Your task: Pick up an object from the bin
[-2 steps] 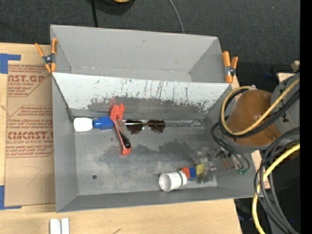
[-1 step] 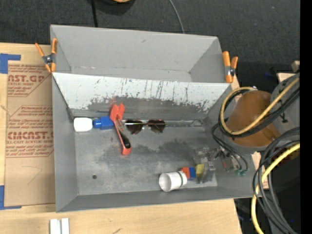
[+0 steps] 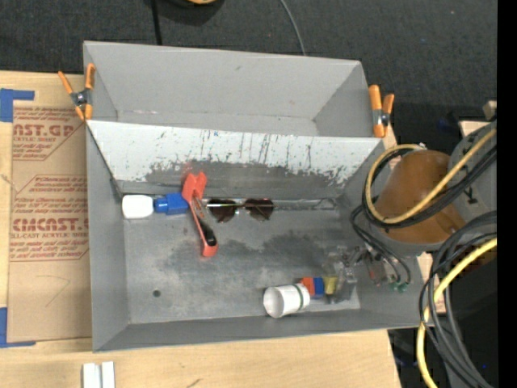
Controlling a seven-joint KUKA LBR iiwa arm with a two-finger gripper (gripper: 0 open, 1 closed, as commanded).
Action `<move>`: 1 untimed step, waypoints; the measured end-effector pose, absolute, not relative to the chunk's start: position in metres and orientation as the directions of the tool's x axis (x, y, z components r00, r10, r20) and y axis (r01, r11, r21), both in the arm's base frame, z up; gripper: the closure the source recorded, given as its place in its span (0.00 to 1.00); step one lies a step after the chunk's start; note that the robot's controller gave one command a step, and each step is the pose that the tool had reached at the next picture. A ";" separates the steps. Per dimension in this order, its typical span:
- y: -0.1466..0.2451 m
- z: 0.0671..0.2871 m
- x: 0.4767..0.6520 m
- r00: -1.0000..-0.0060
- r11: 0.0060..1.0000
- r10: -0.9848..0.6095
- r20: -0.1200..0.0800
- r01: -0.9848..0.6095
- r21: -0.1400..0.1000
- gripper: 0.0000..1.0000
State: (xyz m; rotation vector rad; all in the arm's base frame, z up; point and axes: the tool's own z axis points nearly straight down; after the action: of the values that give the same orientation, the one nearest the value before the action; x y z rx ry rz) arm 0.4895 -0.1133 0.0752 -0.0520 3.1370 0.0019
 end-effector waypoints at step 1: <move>-0.112 0.091 0.487 -0.998 0.998 -0.066 0.005 -0.066 0.004 1.00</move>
Offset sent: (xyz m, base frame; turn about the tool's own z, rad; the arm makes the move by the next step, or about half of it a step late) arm -0.0001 0.0001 0.0053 0.0000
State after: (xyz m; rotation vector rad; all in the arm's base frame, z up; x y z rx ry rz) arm 0.4869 -0.1120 0.0910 -0.1042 3.1452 0.0053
